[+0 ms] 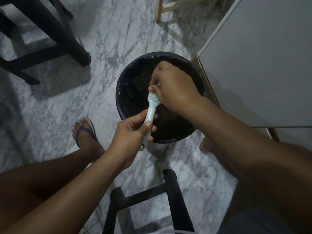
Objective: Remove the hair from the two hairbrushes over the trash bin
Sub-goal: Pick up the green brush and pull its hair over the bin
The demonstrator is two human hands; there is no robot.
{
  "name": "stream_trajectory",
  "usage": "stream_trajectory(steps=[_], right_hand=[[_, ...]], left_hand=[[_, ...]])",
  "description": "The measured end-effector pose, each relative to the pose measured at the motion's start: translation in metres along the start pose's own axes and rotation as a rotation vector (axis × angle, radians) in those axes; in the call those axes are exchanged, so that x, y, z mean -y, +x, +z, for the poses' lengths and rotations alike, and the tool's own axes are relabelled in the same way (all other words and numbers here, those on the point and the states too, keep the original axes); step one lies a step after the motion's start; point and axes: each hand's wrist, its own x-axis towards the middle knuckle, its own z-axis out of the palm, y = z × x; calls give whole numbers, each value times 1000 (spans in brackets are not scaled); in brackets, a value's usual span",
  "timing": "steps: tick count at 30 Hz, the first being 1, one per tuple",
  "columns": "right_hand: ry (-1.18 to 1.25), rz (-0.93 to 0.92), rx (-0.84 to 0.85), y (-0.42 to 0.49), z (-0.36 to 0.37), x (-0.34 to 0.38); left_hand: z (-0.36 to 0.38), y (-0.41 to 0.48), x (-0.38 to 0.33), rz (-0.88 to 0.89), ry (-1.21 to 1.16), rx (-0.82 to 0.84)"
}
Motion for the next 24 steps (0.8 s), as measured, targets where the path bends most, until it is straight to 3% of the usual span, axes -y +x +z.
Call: stream_trajectory(steps=[4,9,17,21,24], right_hand=[[235,51,-103,1,8,-8],[680,278,-219,11,-21,-16],[236,-15,14,-1,-20,-19],[71,-3,62,-4,-9,-12],[56,13,8,-6,-9,-8]], left_hand=[[-1,1,-6,-15,-108,35],[-3,2,-6,-21,-142,25],[-3,6,-9,-24,-164,13],[-3,6,-8,-27,-112,-12],[-3,5,-11,-3,-80,-3]])
